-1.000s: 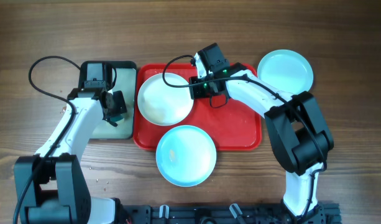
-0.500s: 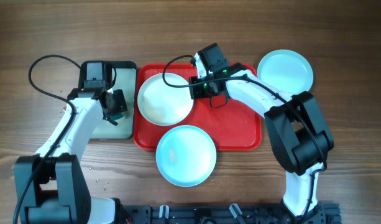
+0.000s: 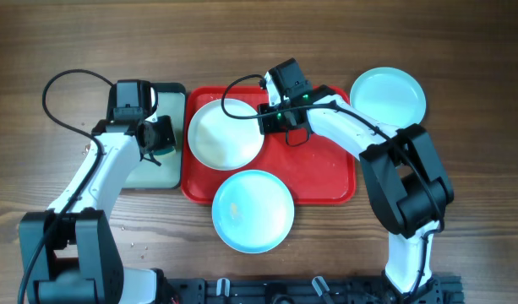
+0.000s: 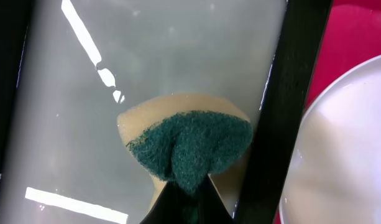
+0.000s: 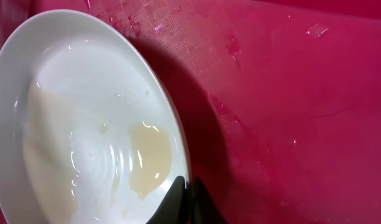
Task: Clean dirty plates on tray and stack at the side
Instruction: 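Return the sponge to the black tray with the left gripper and release, then lift the white plate with the right gripper and tilt it over the black tray, then carry the white plate right and stack it on the teal plate, then release the white plate and move the right gripper to the light-blue plate, then drag the light-blue plate up the red tray and grip its rim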
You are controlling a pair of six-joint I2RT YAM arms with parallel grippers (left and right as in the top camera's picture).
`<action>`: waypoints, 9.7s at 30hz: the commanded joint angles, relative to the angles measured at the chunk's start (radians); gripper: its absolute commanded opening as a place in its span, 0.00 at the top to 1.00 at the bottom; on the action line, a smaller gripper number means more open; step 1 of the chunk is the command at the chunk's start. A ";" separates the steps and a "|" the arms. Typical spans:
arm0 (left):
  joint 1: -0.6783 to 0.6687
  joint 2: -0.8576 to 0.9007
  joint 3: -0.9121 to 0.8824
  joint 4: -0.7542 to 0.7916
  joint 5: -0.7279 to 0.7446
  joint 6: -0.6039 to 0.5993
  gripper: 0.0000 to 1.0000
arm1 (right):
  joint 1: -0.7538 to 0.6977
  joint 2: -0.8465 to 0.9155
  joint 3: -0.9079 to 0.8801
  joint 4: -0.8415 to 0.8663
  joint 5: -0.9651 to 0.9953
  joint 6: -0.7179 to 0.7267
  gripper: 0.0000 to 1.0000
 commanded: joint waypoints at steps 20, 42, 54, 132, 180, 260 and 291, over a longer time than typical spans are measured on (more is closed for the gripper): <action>0.218 -0.266 0.001 -0.091 0.016 -0.008 0.96 | 0.006 0.014 -0.049 0.074 0.051 -0.006 0.85; 0.218 -0.224 -0.005 -0.094 0.017 -0.007 0.96 | -0.017 0.013 0.231 -0.012 0.193 -0.044 0.96; 0.218 -0.224 -0.040 -0.103 0.017 -0.006 0.96 | 0.117 0.029 0.431 0.097 0.397 -0.070 0.96; 0.217 -0.224 -0.050 -0.106 0.017 -0.007 0.96 | 0.002 0.013 0.431 0.067 -0.151 0.038 0.96; 0.217 -0.224 -0.050 -0.106 0.018 -0.007 0.96 | -0.743 0.014 0.245 -0.595 0.383 -0.017 0.95; 0.217 -0.224 -0.050 -0.083 0.043 -0.011 0.96 | 0.259 -0.121 0.135 -0.738 0.219 -0.385 0.55; 0.217 -0.224 -0.050 -0.084 0.043 -0.011 0.96 | 0.259 -0.124 0.027 -0.618 0.250 -0.304 0.96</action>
